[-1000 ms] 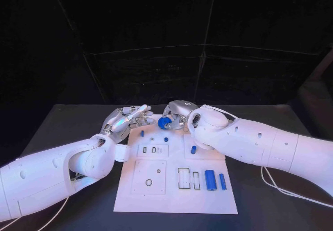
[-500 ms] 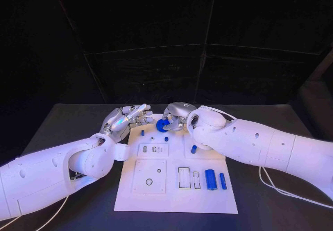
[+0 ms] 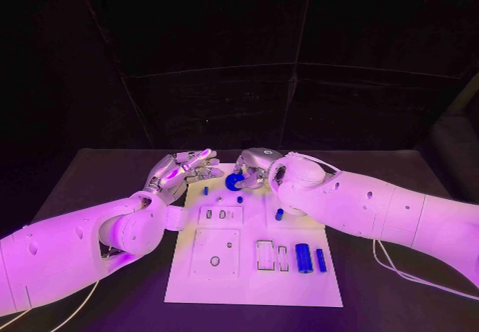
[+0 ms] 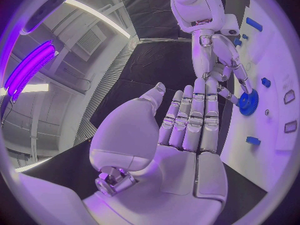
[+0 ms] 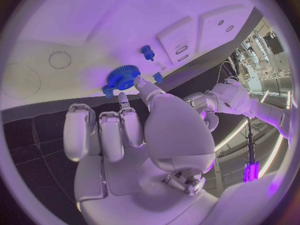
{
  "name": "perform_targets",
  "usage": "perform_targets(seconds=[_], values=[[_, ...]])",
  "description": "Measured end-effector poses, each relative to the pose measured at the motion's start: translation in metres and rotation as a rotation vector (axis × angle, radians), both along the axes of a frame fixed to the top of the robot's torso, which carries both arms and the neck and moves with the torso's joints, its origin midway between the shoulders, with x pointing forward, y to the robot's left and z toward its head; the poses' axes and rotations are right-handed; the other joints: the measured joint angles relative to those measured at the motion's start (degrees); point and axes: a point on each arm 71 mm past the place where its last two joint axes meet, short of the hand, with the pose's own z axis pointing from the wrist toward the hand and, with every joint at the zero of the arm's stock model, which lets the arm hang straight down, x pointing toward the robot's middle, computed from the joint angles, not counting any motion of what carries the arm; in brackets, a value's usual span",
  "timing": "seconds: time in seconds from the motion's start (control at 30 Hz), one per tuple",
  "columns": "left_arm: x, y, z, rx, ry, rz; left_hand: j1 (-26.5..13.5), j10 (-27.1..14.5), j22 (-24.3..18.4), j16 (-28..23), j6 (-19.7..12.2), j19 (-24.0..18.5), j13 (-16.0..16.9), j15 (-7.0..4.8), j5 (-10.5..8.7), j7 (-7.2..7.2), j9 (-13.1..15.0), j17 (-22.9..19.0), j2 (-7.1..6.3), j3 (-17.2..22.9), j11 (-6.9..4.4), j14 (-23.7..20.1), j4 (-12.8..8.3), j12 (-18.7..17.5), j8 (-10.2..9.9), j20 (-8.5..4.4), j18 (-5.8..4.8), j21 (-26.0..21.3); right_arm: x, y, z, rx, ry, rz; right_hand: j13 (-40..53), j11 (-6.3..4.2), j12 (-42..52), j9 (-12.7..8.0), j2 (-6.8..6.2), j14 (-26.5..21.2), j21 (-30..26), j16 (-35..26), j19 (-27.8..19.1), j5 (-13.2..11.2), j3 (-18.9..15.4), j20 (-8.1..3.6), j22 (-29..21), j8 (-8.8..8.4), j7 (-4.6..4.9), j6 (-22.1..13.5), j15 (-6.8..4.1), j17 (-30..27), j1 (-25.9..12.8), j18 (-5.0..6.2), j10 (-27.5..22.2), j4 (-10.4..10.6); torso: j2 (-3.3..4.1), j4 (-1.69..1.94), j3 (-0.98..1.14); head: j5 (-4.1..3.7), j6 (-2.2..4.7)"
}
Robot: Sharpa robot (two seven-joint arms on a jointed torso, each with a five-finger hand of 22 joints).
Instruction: Assemble the parts on the task board
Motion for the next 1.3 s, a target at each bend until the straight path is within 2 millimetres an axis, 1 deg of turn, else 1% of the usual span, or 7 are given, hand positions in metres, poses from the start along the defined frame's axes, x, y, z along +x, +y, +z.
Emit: perform_targets(seconds=[0.2,0.37,0.53,0.73,0.93,1.1,1.3], values=[[0.0,0.0,0.0,0.0,0.0,0.0,0.0,0.0,0.0,0.0,0.0,0.0,0.0,0.0,0.0,0.0,0.0,0.0,0.0,0.0,0.0,0.0,0.0,0.0,0.0,0.0,0.0,0.0,0.0,-0.004,0.0,0.001,-0.003,-0.006,0.0,0.0,0.0,0.0,-0.43,-0.2,0.0,0.0,0.0,0.0,-1.7,0.18,0.0,-0.34,0.17,-0.2,0.21,0.0,-0.5,0.0,0.0,1.6,-0.02,-0.04,0.02,0.01,0.21],[0.0,0.001,0.0,0.001,0.001,0.002,0.0,0.0,0.0,0.0,0.0,0.0,0.0,0.0,0.0,0.0,0.0,0.0,0.0,0.0,0.0,0.0,0.0,0.0,0.0,0.0,0.0,0.0,-0.001,-0.02,0.005,0.052,-0.046,-0.013,0.0,0.0,0.0,0.1,-0.18,-0.2,0.0,0.0,0.1,0.9,-2.4,0.28,0.2,-0.34,0.17,-0.2,0.21,0.0,-0.6,0.0,0.0,2.0,-0.07,-0.17,0.11,-0.03,0.5],[0.0,0.005,0.0,0.004,0.001,0.008,0.0,0.0,-0.1,0.0,0.0,0.0,0.0,0.0,0.0,0.0,0.0,0.0,0.0,0.0,0.0,0.0,0.0,-0.3,0.0,0.0,-0.01,-0.2,-0.008,-0.051,0.013,0.153,-0.081,0.01,0.0,0.0,0.0,0.1,1.16,-0.2,0.0,0.0,0.1,2.2,-2.3,0.28,0.1,-0.34,-0.04,0.0,0.21,0.0,1.1,0.0,0.0,1.1,-0.23,-0.49,0.22,0.07,0.81],[0.0,0.005,0.0,0.005,0.001,0.009,0.0,0.0,-0.1,0.0,0.0,0.0,0.0,0.0,0.0,0.0,0.0,0.0,0.0,0.0,0.0,0.0,0.0,-0.3,0.0,0.0,-0.01,-0.2,-0.016,-0.097,0.021,0.252,-0.055,0.002,0.0,0.0,0.0,0.1,0.54,-0.2,0.0,0.0,0.1,2.7,-2.8,0.28,0.0,-0.34,-0.05,0.5,0.21,0.0,2.4,0.0,0.0,0.3,-0.59,-1.19,0.57,0.15,1.26],[0.001,0.003,-0.001,0.004,0.001,0.006,0.0,0.0,-0.1,0.0,0.0,0.0,0.0,0.0,0.0,0.0,0.0,0.0,0.0,0.0,0.0,0.0,0.0,-0.3,0.0,0.0,-0.01,-0.2,-0.019,-0.144,0.021,0.292,-0.01,-0.053,0.0,0.0,0.0,0.1,0.06,-0.2,0.0,0.0,0.1,2.9,-3.2,0.28,0.0,-0.34,-0.05,0.5,0.21,0.0,2.8,0.0,0.0,-0.1,-0.98,-1.77,0.97,-0.7,1.27],[0.002,0.002,-0.001,0.004,0.001,0.006,0.0,0.0,-0.1,-0.2,0.0,0.0,0.0,0.0,0.0,0.0,0.0,0.0,0.0,0.0,0.0,0.0,0.0,-0.3,0.0,0.0,-0.01,-0.2,-0.018,-0.17,0.019,0.299,0.02,-0.088,0.0,0.0,0.0,0.1,0.02,-0.2,0.0,0.0,0.1,2.9,-3.4,0.28,-0.1,-0.57,-0.05,0.5,0.21,0.0,2.9,0.0,0.0,-0.3,-1.07,-2.01,1.28,-1.14,1.32],[0.003,-0.002,-0.002,0.001,0.002,0.0,0.0,0.0,-0.1,-0.2,0.0,0.0,0.0,0.0,0.0,0.0,0.0,0.1,0.0,0.0,0.0,0.0,0.0,-0.3,0.0,0.0,-0.01,-0.2,-0.012,-0.187,0.013,0.297,0.05,-0.116,0.0,0.02,-0.3,0.1,0.02,-0.2,0.0,0.0,0.1,2.9,-3.7,0.28,-0.2,-1.01,-0.05,0.5,0.21,0.0,2.9,0.0,0.0,-0.6,-1.07,-1.94,1.36,-1.98,1.18]])
